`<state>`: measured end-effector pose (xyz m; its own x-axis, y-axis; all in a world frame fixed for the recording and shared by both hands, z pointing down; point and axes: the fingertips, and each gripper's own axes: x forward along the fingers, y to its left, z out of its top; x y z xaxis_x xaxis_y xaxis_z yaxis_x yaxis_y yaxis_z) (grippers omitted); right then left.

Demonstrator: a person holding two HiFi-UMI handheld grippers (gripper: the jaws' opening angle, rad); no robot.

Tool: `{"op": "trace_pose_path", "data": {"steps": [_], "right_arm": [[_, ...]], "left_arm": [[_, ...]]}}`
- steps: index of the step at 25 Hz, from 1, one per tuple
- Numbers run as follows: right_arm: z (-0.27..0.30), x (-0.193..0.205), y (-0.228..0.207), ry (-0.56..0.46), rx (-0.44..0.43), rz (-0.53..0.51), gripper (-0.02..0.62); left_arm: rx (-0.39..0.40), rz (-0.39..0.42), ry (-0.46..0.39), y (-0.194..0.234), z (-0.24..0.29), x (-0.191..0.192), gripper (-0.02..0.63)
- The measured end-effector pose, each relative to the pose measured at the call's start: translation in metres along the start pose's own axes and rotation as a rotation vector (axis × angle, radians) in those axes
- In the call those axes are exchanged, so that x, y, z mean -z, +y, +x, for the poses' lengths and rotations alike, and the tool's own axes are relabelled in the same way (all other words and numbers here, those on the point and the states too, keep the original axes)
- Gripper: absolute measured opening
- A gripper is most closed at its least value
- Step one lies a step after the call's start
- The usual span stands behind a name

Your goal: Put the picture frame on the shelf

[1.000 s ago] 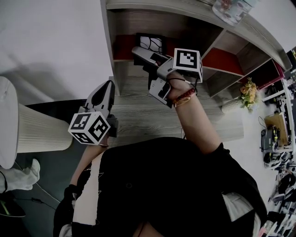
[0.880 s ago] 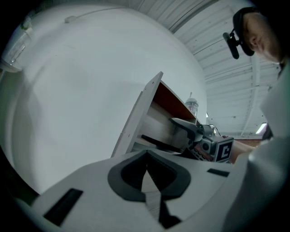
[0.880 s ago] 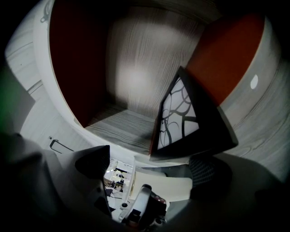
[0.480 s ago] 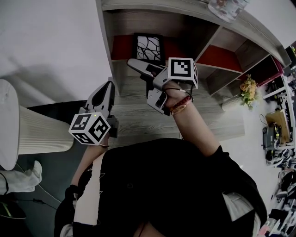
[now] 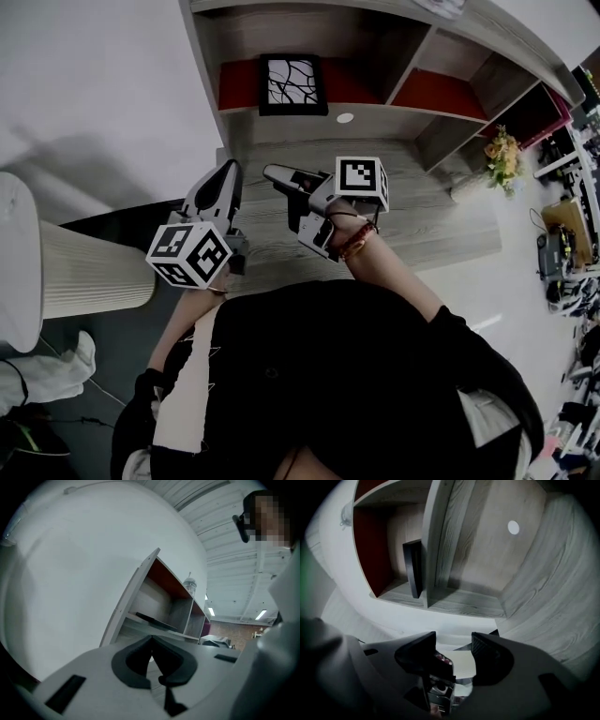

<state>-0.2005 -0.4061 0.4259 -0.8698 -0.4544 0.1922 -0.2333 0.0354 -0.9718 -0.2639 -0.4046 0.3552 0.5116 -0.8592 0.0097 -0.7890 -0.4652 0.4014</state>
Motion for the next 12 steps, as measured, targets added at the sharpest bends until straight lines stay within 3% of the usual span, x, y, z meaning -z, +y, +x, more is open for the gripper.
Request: {"op": "trace_pose_path", "data": {"steps": [4,7,12], "right_arm": [[-0.010,0.017,-0.016,-0.032,0.022,0.050,0.189],[-0.022,0.024,-0.031,-0.075,0.064,0.067,0.100],[-0.045,0.015,-0.040,-0.187,0.174,-0.081,0.027]], "left_arm": [[0.029,0.003,0.015,-0.007,-0.006,0.005,0.011],[0.052,0.012,0.027,-0.014,-0.015,0.010,0.012],[0.071,0.018,0.044,-0.017,-0.025,0.019,0.012]]}}
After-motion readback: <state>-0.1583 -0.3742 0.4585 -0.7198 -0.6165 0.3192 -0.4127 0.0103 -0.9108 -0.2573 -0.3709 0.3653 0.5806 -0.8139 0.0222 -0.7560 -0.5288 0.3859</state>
